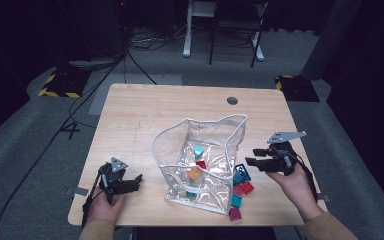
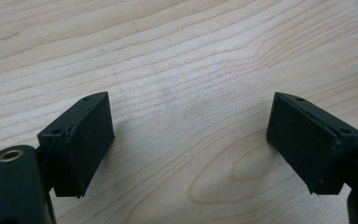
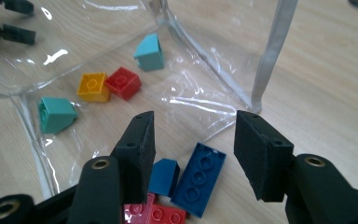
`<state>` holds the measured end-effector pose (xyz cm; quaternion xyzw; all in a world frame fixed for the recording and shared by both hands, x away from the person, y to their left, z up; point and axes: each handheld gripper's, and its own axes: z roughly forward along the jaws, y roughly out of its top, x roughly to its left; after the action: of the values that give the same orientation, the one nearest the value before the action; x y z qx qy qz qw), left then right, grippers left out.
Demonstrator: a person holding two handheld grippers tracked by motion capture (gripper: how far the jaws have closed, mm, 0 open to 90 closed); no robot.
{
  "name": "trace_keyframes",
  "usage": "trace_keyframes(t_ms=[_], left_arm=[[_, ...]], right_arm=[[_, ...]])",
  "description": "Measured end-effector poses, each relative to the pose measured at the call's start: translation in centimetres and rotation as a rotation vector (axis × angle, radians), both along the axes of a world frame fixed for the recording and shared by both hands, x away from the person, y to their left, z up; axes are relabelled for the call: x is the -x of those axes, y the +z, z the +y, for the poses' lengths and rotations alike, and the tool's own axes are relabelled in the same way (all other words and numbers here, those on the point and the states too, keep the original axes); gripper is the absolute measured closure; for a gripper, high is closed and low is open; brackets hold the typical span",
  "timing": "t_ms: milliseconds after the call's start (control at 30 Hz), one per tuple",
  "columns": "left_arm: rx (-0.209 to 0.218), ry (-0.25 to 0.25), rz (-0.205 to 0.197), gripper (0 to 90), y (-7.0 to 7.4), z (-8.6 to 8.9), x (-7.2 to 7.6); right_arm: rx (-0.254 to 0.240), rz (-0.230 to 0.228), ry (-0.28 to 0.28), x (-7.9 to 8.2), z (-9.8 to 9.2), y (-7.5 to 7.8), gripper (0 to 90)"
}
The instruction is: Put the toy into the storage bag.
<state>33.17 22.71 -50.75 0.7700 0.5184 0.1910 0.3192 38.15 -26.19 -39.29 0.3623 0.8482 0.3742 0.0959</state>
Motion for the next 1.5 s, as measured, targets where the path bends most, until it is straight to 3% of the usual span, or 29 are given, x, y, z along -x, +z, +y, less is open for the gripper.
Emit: trace_keyframes(t_ms=[433,700,1033,1167,1267,1500], left_arm=[[0.0,0.0,0.0,15.1,0.0,0.0,0.0],[0.0,0.0,0.0,15.1,0.0,0.0,0.0],[0.0,0.0,0.0,15.1,0.0,0.0,0.0],[0.0,0.0,0.0,15.1,0.0,0.0,0.0],[0.0,0.0,0.0,15.1,0.0,0.0,0.0],[0.0,0.0,0.0,15.1,0.0,0.0,0.0]], right_arm=[[0.051,0.063,-0.049,-1.2,0.4,-4.4,49.0],[0.076,0.097,-0.064,-2.3,1.6,-6.7,48.7],[0.107,0.123,-0.08,-3.3,2.4,-8.0,47.9],[0.146,0.12,-0.076,-3.5,2.5,-8.4,49.0],[0.171,0.11,-0.076,-3.4,2.2,-8.3,50.1],[0.18,0.125,-0.105,-3.2,0.6,-8.2,48.8]])
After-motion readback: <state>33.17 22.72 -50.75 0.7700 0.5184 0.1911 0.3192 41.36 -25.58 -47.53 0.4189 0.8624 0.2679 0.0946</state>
